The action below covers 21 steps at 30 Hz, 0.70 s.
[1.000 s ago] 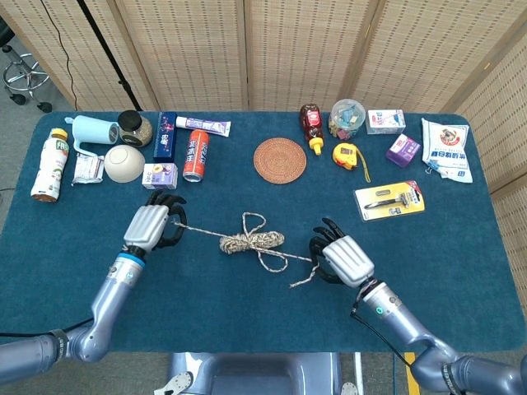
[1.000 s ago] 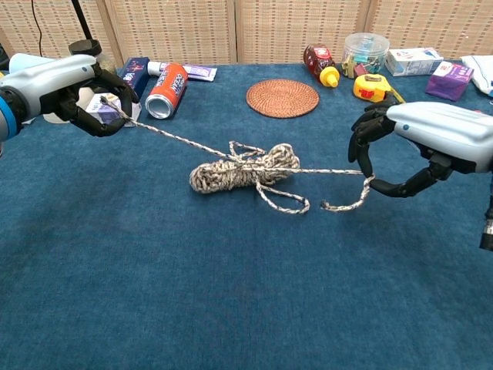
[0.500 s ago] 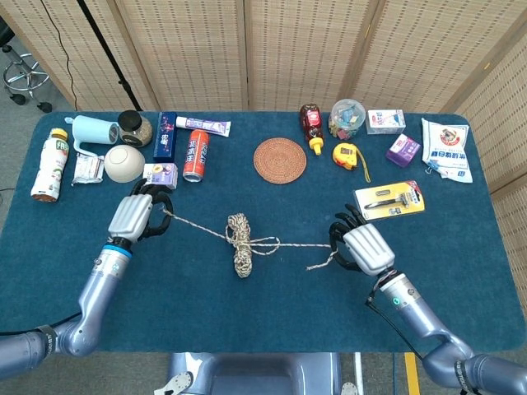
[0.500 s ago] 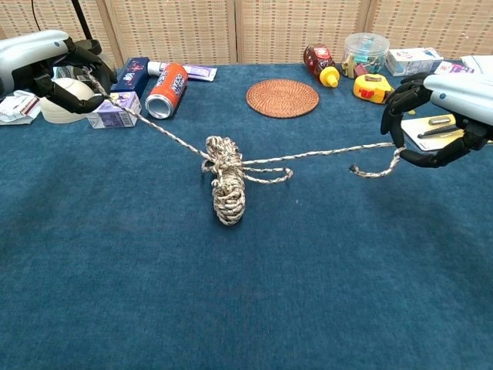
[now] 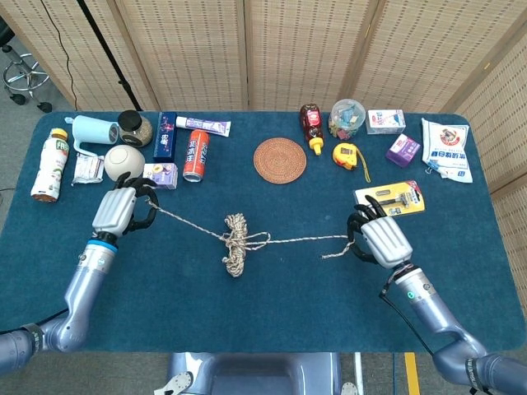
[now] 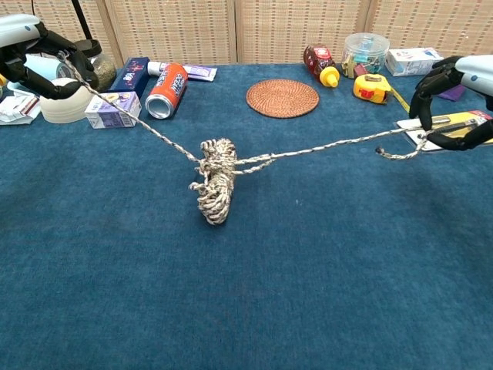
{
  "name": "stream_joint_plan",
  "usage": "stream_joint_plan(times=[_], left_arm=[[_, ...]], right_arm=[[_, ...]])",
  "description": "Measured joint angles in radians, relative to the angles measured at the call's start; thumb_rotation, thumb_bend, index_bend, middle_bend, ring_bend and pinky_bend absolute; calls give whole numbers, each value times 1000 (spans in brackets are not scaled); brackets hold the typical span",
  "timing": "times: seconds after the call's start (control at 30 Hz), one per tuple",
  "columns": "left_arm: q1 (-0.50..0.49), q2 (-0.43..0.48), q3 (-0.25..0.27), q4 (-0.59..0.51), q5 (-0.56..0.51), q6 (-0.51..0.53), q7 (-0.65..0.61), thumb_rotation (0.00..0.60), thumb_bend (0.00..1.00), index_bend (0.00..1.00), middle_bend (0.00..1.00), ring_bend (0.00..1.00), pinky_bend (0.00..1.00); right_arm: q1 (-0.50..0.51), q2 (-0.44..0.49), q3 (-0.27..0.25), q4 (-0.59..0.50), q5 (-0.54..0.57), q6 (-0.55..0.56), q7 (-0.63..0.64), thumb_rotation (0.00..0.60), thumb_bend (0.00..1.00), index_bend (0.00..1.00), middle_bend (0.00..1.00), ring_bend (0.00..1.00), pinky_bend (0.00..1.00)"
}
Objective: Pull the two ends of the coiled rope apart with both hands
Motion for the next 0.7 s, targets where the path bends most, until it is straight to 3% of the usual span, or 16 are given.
stream_joint_plan(times=[0.7], left_arm=[[13, 37, -1, 7, 4, -1, -19, 600, 498, 688, 287, 188, 0]], right_arm=[[-37, 58, 25, 42, 51, 14, 17, 600, 487, 686, 379, 192, 0]])
